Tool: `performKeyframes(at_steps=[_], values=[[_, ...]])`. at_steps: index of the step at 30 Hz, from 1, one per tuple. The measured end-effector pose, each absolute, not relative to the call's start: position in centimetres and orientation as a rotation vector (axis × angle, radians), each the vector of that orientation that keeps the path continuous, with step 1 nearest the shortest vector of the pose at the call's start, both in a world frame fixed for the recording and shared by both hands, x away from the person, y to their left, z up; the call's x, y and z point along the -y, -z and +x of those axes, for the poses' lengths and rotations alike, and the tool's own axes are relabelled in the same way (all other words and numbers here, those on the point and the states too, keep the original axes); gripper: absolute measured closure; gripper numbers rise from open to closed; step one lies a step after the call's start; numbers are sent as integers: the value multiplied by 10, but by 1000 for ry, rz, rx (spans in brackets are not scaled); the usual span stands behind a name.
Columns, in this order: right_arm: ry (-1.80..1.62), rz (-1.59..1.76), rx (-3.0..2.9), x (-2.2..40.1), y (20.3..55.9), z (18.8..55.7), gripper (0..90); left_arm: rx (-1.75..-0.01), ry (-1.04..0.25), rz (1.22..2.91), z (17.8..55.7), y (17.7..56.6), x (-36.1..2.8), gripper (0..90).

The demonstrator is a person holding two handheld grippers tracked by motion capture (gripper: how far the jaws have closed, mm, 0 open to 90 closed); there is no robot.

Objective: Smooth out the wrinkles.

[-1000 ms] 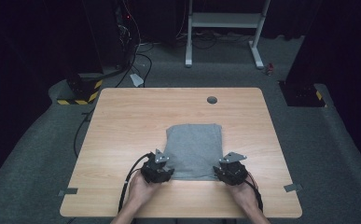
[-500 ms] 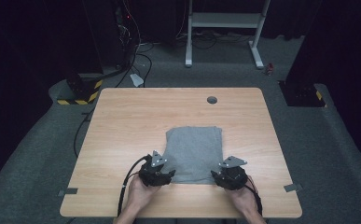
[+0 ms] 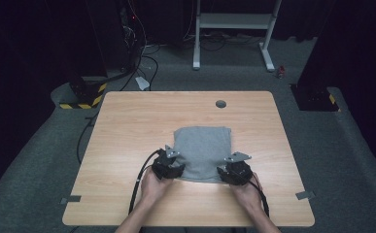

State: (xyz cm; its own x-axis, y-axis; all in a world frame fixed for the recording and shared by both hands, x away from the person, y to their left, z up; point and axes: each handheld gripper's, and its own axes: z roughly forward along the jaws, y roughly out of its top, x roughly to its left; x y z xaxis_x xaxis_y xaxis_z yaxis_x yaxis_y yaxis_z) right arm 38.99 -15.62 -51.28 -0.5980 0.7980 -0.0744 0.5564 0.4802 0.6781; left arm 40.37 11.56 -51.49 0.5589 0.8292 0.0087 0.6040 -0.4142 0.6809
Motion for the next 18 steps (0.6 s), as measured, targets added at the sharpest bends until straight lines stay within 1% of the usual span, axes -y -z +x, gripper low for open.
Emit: performKeyframes(at_steps=[2,6,12,18], values=[[-881,1153,-2334,157,514,400,492,-1154,-455,2168,408,514,-117,425],[-874,1149,-2337,156,513,400,493,-1145,-462,2166,407,515,-119,420],[-861,1172,-2317,154,513,414,497,-1176,-461,2144,415,515,-117,422],[-867,1148,-2331,160,512,402,482,-1164,-457,2166,396,514,-132,403]])
